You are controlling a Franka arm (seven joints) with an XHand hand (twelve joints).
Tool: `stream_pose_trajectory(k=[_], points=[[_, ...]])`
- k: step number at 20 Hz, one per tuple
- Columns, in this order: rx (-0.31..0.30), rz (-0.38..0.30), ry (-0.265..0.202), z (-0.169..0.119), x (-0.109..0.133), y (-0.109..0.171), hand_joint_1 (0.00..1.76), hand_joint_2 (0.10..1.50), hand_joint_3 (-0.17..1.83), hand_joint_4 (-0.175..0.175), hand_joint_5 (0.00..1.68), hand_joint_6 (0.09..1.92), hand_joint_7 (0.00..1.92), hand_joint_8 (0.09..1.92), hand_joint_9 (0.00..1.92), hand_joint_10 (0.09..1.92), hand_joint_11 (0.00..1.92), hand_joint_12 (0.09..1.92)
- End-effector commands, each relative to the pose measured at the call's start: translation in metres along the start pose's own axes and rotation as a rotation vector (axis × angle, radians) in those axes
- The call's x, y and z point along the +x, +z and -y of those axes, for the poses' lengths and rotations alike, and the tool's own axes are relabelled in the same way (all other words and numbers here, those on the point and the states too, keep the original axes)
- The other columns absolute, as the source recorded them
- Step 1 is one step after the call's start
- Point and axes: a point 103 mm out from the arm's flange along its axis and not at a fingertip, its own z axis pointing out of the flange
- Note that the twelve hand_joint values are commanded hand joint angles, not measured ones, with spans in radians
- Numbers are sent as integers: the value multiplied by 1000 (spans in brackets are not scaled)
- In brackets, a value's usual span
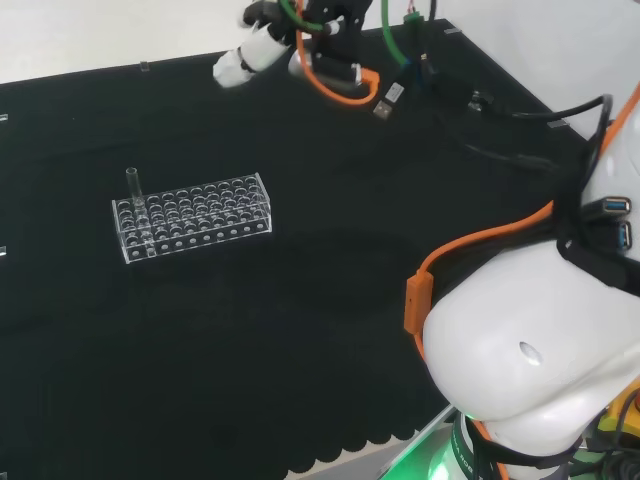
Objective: Pick up the test tube.
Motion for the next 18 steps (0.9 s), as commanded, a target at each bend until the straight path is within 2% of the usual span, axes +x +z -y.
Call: stream_pose_trajectory(k=[1,7,12,18], points=[[22,-48,-41,-35,25,34,817,772,281,1,234,87,179,757,85,946,0,1242],[35,-99,-89,-60,42,64,835,760,303,-3,254,87,199,761,109,944,0,1285],[68,-106,-142,-79,58,98,847,751,322,-6,268,87,217,765,131,945,0,1317],[86,-119,-171,-95,62,133,863,734,357,-12,299,87,251,777,179,947,0,1404]])
